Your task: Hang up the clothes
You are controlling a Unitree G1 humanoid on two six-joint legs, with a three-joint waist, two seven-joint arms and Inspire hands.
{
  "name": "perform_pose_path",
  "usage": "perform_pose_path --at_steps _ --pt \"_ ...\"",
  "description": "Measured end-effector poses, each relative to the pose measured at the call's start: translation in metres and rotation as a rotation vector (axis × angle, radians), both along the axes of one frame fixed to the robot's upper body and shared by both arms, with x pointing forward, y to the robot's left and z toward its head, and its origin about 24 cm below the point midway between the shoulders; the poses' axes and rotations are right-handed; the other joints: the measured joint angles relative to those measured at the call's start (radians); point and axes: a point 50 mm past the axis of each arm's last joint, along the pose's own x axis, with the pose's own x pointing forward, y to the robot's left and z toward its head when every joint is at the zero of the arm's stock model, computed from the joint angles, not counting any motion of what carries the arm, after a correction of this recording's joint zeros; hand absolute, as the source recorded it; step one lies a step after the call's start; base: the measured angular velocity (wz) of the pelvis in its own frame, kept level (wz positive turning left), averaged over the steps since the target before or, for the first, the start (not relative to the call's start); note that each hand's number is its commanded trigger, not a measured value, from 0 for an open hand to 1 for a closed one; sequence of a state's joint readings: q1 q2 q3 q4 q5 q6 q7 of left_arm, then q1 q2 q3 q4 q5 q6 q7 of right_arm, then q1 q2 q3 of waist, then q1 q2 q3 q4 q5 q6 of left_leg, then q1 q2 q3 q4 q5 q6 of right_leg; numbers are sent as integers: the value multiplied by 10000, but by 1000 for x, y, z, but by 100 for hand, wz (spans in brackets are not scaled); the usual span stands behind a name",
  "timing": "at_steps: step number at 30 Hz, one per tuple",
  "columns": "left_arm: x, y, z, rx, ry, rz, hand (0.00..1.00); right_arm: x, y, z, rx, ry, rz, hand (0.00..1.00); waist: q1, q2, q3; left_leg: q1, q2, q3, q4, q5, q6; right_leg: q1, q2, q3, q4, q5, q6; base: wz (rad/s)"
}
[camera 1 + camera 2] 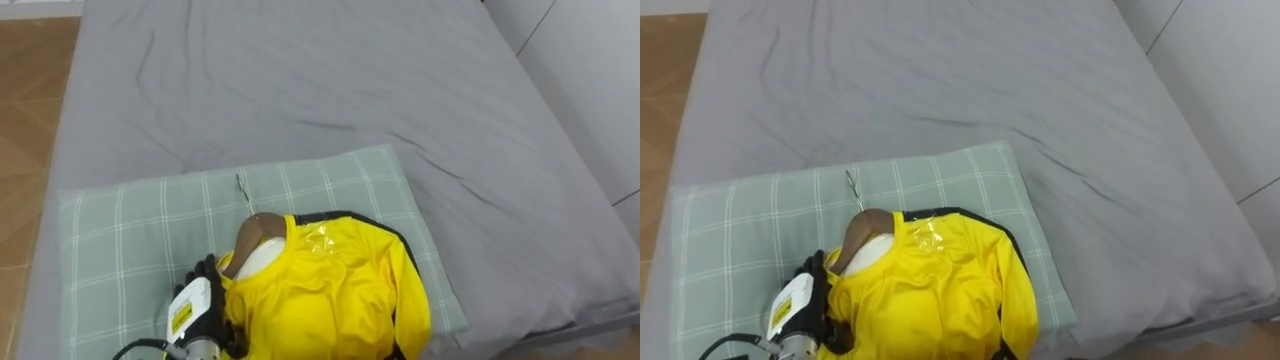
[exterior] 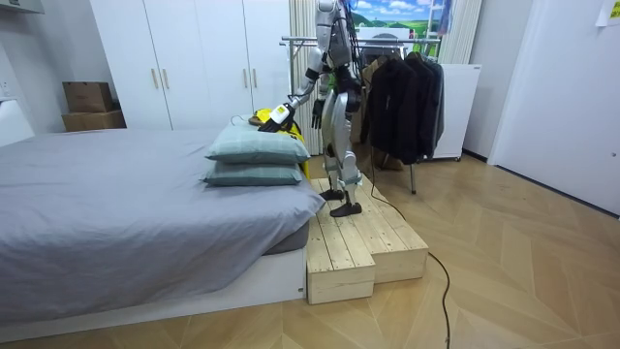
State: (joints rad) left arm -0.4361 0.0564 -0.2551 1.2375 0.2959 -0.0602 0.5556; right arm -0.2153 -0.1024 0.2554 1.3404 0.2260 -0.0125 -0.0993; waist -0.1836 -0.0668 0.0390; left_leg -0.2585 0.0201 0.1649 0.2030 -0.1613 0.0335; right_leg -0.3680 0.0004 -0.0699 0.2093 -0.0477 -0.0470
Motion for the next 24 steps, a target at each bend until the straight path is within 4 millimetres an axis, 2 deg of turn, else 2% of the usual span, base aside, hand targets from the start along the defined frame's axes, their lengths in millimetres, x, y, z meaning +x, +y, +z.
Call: perform_pose_path --at_steps 2,3,4,5,11,15,19,24 --pt "1 0 1 -316 -88 256 0 0 1 0 -5 68 -4 0 -4 -19 0 10 1 4 14 1 1 0 -3 1 20 3 -1 -2" --pt "2 0 1 -493 -139 398 33 0 2 -1 17 118 0 0 5 -46 -3 12 3 29 24 1 0 -6 -3 1 38 3 -1 0" --pt "2 0 1 -531 -148 436 93 0 3 -1 41 140 2 0 10 -68 -7 14 5 31 30 1 -1 -7 0 2 39 4 -4 0" --pt "2 0 1 -532 -149 438 100 0 3 -1 49 142 4 0 11 -75 -7 14 6 31 34 2 -1 -7 0 2 41 5 -5 0" --pt "5 7 5 -647 -484 972 100 2 8 -1 130 217 66 0 59 -114 -3 30 2 26 35 2 -1 -17 7 41 53 7 -8 0" --pt "12 12 12 -777 -788 1372 100 1 8 -1 136 363 44 0 315 -213 -12 67 -7 29 22 3 -1 -14 17 108 94 4 -8 -1" --pt "13 19 15 -686 -962 1720 100 4 11 -1 198 453 136 0 305 -322 -47 85 -11 28 20 3 -1 15 11 108 89 5 -7 0" --pt "13 23 14 -690 -919 1882 100 4 12 -1 222 489 428 0 300 -335 -53 90 -8 28 -1 3 -1 23 12 106 77 6 -5 0"
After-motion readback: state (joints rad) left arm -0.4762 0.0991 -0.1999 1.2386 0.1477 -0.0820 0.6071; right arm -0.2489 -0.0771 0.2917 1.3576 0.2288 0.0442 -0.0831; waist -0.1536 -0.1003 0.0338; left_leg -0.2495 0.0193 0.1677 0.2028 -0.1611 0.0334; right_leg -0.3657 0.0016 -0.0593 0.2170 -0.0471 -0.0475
